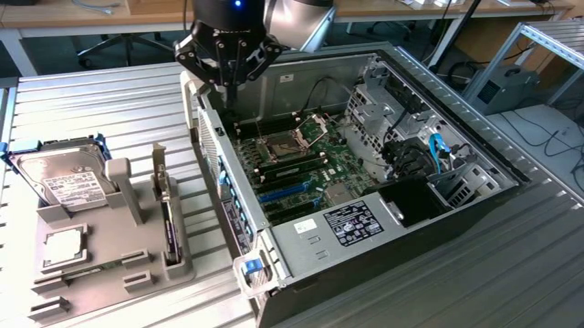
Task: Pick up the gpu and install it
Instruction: 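Reach for the gpu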
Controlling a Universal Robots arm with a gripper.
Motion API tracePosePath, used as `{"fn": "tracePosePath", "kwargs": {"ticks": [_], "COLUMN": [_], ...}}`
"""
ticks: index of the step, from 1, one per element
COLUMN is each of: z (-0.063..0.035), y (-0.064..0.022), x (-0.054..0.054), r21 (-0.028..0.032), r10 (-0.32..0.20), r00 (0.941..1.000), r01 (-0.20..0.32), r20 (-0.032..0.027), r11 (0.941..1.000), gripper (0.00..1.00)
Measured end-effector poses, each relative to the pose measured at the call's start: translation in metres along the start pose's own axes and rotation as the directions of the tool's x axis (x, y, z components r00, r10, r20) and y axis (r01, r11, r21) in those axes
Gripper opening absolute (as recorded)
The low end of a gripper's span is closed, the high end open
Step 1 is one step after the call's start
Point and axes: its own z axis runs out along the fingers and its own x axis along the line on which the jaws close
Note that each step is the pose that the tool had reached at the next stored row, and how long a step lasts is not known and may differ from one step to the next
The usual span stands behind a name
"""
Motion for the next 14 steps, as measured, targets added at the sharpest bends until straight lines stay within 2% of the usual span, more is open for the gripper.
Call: {"fn": "tracePosePath", "kwargs": {"ticks": [14], "z": [-0.0003], "y": [-0.0007], "x": [0.0101], "r21": [0.0], "r10": [0.0], "r00": [1.0], "r01": [0.0], "r20": [0.0], "r11": [1.0], "gripper": [0.12]}}
